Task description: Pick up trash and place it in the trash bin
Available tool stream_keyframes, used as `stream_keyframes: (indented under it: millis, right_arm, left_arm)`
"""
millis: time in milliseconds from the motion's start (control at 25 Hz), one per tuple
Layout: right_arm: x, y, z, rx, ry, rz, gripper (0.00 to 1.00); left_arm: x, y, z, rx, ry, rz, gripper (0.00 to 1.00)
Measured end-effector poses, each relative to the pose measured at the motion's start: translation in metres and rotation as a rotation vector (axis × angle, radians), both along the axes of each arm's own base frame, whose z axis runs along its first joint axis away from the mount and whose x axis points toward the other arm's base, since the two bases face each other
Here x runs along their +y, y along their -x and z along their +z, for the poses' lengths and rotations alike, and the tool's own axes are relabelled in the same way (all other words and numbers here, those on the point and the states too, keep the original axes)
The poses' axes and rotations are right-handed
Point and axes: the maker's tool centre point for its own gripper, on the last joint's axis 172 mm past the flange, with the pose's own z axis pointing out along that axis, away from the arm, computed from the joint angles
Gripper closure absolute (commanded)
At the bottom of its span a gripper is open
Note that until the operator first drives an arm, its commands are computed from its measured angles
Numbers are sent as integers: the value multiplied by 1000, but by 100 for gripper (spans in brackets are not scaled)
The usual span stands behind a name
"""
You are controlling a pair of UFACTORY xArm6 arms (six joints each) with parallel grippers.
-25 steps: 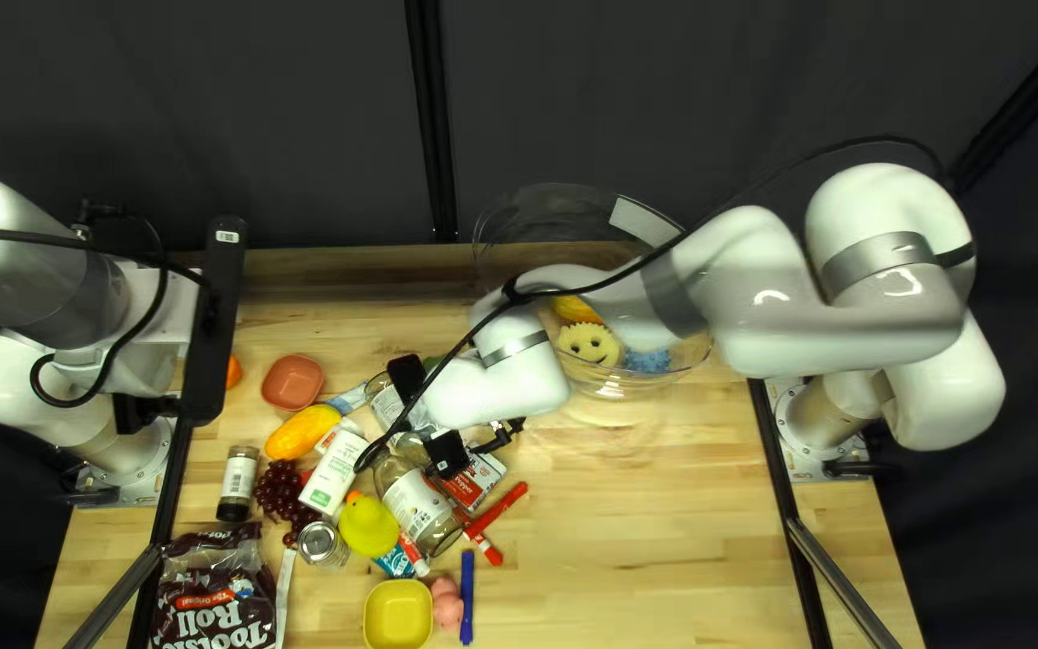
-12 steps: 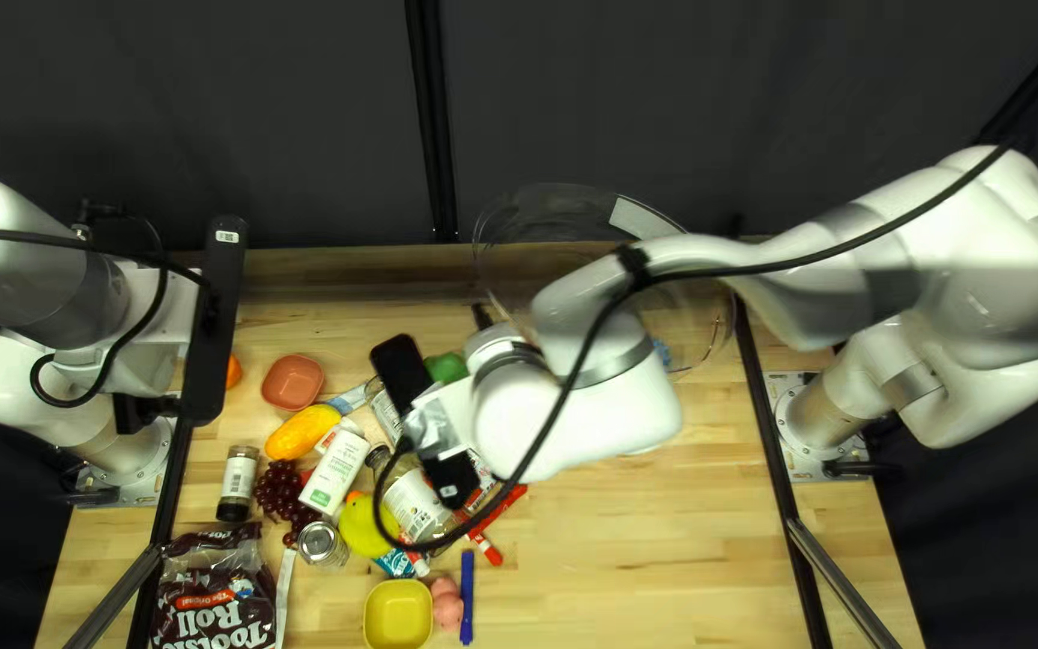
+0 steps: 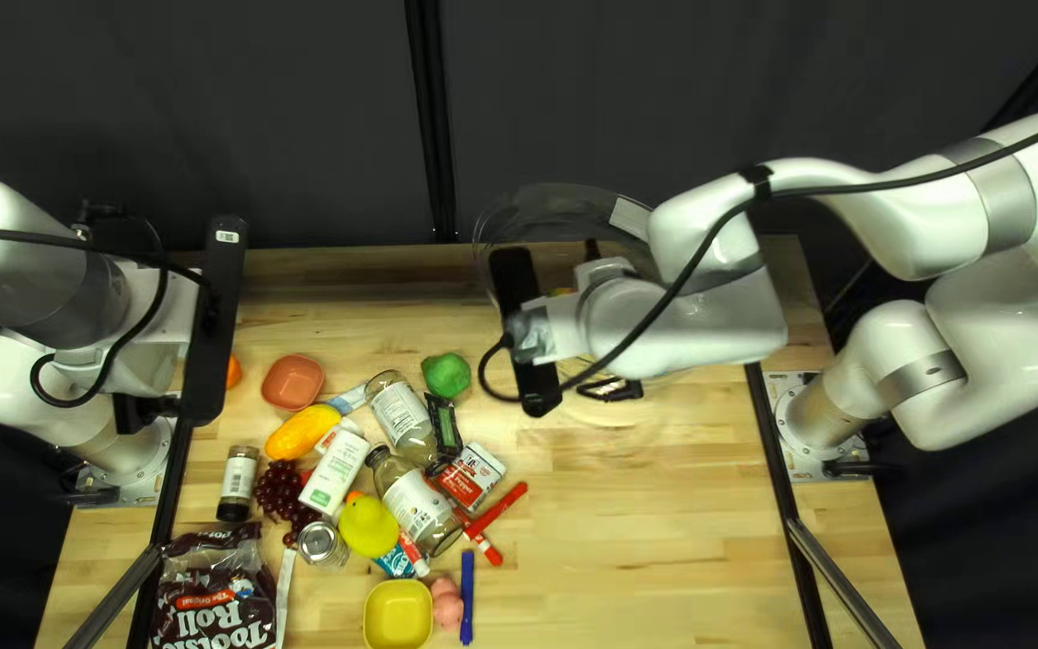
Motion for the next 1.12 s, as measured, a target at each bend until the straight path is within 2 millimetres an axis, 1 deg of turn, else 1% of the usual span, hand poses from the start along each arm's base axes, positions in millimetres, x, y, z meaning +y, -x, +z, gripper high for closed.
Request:
stream_keyframes:
  millis: [120,240,320,400,560,640,720,800,880,1000,1120]
  right_arm:
    - [16,-18,7,-13,-8,21,0]
    - [42,-44,12,-34,-9,65,0]
    - [60,-62,9,-47,-10,102,0]
    - [79,-80,0,-54,-15,139,0]
    - [111,-116,-32,-51,-37,210,0]
    - [123,-127,-50,-46,-57,245,0]
    - [133,-134,-73,-40,-87,280,0]
    - [141,-136,-98,-30,-125,314,0]
    - [144,-133,-124,-17,-166,342,0]
    - [142,-128,-160,18,-222,378,0]
    - [135,-127,-186,59,-267,416,0]
  left_arm:
    - [0,0,0,0,0,0,0]
    - [0,0,0,0,0,0,0]
    - [0,0,0,0,0,0,0]
    - [0,0,0,0,0,0,0]
    - [0,0,0,0,0,0,0]
    - [0,0,0,0,0,0,0]
    - [0,0,0,0,0,0,0]
    - [0,0,0,0,0,0,0]
    - [0,0,0,0,0,0,0]
    - [0,0,0,0,0,0,0]
    - [0,0,0,0,0,0,0]
